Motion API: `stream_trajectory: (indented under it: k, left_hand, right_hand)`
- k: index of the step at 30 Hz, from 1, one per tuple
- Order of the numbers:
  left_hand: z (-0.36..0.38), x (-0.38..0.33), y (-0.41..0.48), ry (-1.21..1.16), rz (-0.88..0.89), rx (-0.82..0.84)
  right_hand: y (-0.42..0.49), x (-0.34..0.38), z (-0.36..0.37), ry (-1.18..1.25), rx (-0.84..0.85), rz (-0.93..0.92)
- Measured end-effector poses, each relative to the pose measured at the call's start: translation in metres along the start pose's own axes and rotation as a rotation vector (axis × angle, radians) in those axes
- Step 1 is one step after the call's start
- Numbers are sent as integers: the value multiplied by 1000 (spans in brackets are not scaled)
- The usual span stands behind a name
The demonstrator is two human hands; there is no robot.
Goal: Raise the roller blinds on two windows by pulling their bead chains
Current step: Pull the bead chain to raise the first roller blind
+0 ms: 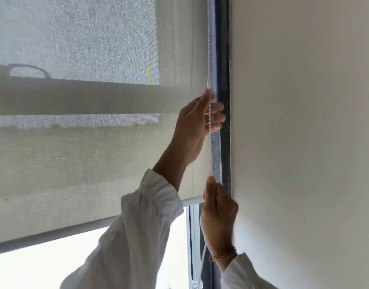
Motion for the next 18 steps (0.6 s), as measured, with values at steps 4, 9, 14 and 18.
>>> stream_trajectory:
  k: [4, 9, 14, 18]
  left_hand:
    - [0, 22, -12, 158, 66, -209]
    - [-9, 42, -20, 259, 238, -237]
    - [-29, 76, -37, 383, 222, -228]
    - [-41, 110, -66, 425, 133, -246]
  right_hand:
    - [-27, -16, 0, -59, 47, 68]
    - [-20, -47, 4, 124, 104, 507]
    - [35, -55, 6, 371, 49, 752]
    - [81, -33, 19, 483, 156, 700]
Point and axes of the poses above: each hand's wrist, its own y-axis towards the middle knuckle, its own z-axis out of the palm, x = y × z, the point moved 4 cm from there along y, towards the middle knuckle, and after that the axes turned 4 degrees about -x, right-handed, at the moved point
